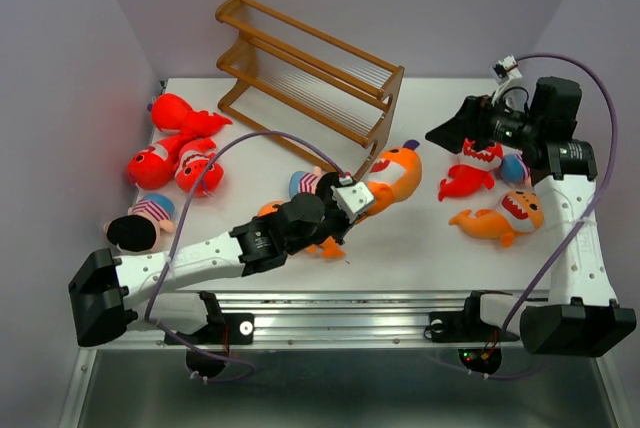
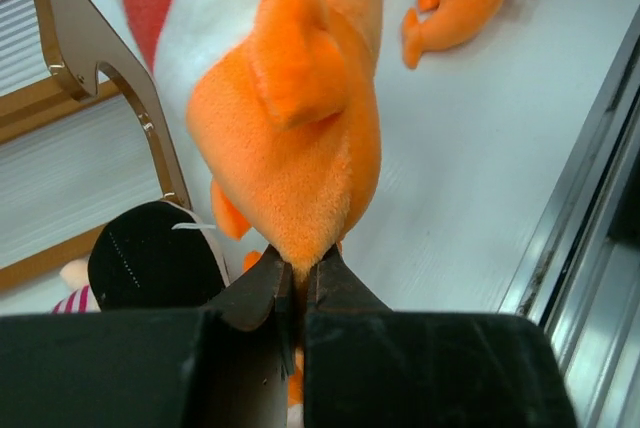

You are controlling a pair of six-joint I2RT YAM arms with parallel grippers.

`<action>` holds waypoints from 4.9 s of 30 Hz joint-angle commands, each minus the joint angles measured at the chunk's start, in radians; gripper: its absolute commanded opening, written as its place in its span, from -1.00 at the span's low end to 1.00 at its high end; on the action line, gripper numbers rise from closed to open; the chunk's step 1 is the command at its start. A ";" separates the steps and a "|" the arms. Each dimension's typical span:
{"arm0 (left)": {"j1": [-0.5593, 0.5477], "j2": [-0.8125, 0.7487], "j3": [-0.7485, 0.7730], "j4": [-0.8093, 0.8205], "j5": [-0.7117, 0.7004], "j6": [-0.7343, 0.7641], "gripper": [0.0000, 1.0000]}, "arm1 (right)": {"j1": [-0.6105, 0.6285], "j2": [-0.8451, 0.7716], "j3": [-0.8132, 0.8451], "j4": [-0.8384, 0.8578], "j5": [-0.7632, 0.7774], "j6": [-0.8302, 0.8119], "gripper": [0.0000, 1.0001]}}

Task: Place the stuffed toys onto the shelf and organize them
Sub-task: Pass the stuffed toy from the left arm to the right, then pass the stuffed toy from the right arm to the left, then place the stuffed toy onto shelf

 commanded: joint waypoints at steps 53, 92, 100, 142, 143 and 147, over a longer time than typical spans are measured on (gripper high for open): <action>0.174 -0.235 -0.197 0.144 0.380 -0.521 0.70 | 0.173 -0.007 -0.154 -0.019 -0.345 -0.511 -0.99; 0.079 -0.163 -0.072 0.029 0.197 -0.172 -1.00 | 0.173 0.017 -0.277 0.240 -0.272 -0.215 -0.63; 0.168 -0.204 -0.031 -0.167 0.249 -0.041 -1.00 | 0.173 -0.041 -0.236 0.234 -0.128 -0.218 1.00; 1.059 0.383 0.171 0.038 0.512 0.361 -1.00 | 0.107 -0.299 -0.582 0.234 -0.177 -0.518 1.00; 1.065 0.400 0.196 0.038 0.515 0.362 -1.00 | 0.107 -0.299 -0.582 0.236 -0.177 -0.520 1.00; 1.085 0.501 0.263 0.031 0.541 0.388 -1.00 | 0.107 -0.294 -0.584 0.234 -0.177 -0.523 1.00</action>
